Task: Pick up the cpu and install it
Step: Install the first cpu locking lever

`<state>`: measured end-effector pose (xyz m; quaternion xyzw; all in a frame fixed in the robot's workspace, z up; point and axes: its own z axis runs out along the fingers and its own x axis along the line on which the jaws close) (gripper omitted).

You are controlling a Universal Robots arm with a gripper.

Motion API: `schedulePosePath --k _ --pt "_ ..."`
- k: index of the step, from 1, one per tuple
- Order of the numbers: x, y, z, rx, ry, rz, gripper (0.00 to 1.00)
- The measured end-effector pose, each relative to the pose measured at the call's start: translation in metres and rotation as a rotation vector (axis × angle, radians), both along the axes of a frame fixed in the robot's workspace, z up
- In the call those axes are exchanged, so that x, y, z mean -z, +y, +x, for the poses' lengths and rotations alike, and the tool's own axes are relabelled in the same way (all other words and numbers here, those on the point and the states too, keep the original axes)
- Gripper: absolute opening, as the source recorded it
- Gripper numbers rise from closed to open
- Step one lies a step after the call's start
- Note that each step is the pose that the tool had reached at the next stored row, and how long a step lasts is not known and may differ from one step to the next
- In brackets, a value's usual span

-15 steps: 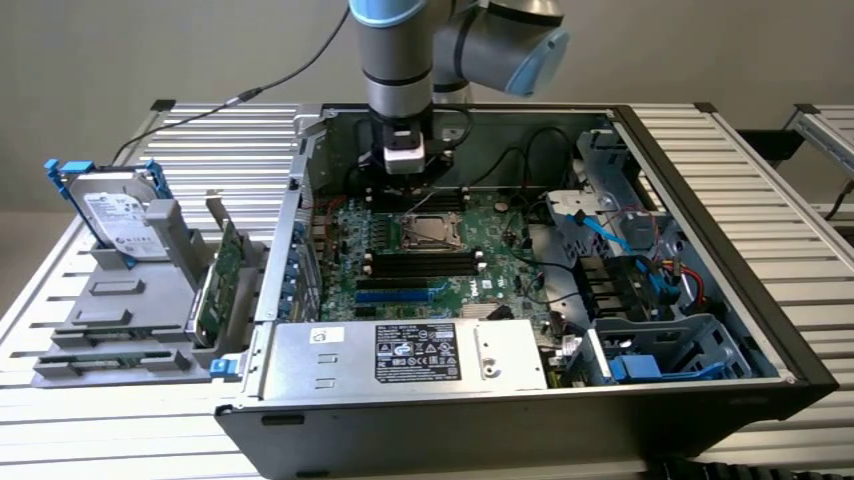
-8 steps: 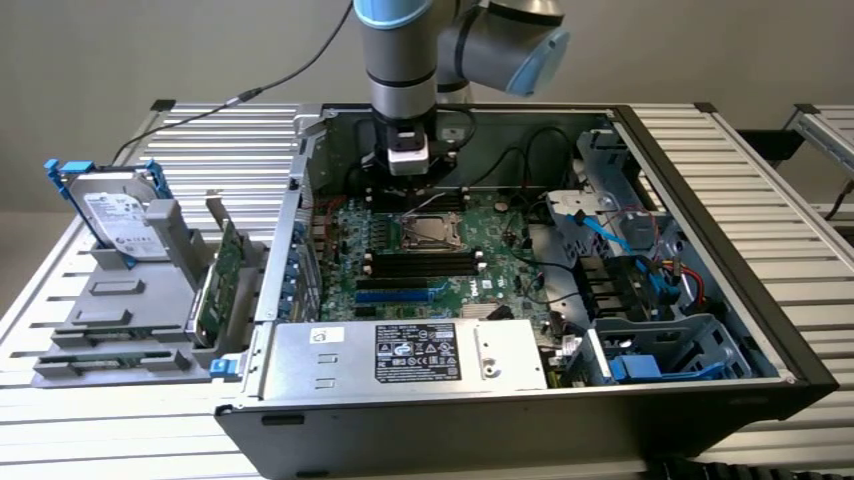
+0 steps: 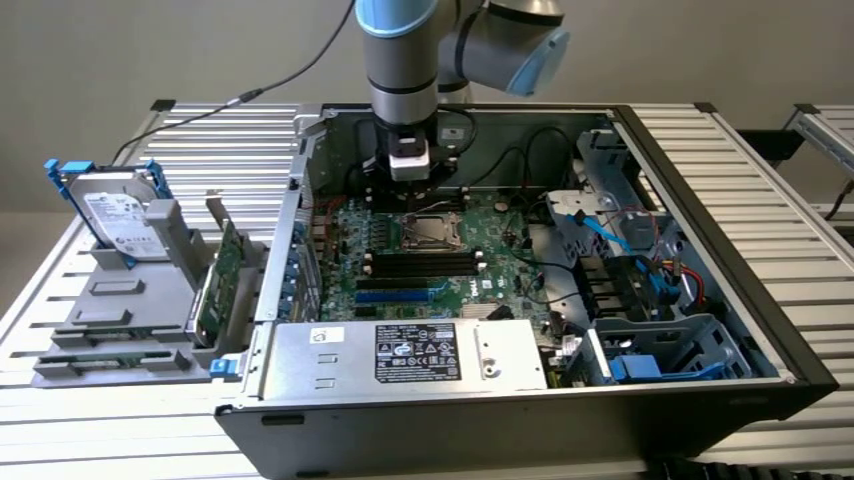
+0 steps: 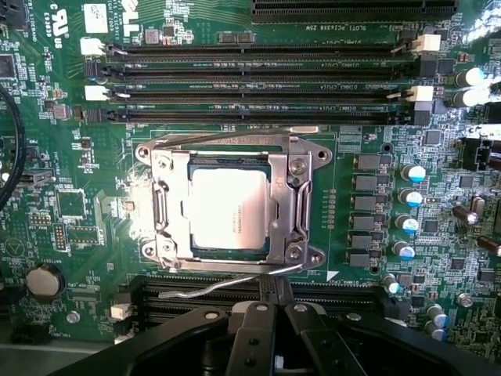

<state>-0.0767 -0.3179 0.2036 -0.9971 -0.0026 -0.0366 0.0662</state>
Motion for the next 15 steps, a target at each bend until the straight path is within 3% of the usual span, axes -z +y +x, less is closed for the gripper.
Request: schedulePosePath --k 15 --pt "0.0029 0.0 0.0033 -0.001 0.0 0.0006 0.11"
